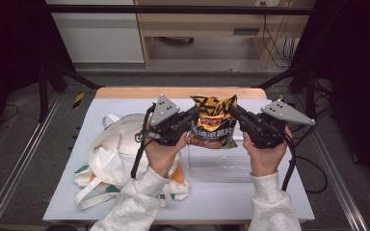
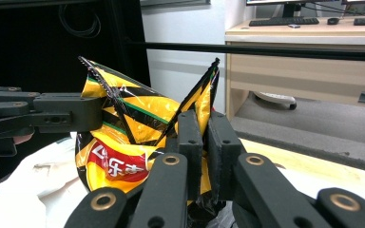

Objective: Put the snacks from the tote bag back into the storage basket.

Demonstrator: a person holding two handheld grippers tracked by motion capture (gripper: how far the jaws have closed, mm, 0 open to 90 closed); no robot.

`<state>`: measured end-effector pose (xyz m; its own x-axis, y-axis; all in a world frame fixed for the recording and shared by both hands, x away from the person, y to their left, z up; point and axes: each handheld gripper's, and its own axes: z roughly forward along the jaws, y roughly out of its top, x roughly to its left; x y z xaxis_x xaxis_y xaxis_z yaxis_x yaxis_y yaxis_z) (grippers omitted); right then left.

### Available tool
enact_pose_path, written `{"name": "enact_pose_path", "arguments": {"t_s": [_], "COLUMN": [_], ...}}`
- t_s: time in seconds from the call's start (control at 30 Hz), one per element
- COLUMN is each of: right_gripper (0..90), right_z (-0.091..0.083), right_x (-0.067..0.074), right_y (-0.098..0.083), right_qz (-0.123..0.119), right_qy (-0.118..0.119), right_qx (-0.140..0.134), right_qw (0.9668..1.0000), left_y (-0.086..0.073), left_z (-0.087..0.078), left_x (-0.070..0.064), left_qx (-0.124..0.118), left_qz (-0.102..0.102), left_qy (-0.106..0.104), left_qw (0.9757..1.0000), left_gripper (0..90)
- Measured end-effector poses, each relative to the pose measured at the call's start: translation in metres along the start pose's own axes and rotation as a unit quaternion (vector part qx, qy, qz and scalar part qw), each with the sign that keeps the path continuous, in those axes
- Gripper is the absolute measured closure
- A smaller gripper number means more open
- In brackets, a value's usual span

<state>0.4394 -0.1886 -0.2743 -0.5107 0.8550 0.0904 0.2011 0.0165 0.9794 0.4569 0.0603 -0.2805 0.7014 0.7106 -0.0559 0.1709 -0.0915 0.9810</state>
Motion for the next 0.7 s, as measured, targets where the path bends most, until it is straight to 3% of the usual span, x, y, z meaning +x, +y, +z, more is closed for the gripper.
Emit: {"name": "enact_pose_path", "arguments": {"t_s": [0.7], "right_gripper": [86.1], "right_z": [-0.004], "right_x": [-0.021], "right_y": [-0.019], "right_qz": [0.013], "right_qy": [-0.016], "right_qx": [0.013], "right_qw": [0.9997], "left_y": [-0.015], "left_z": [0.025], "left_x": [-0.008], "left_qx": [0.023], "left_qz": [0.002], "left_qy": [-0.009], "left_qw": [0.9997], "left_gripper": [89.2]}}
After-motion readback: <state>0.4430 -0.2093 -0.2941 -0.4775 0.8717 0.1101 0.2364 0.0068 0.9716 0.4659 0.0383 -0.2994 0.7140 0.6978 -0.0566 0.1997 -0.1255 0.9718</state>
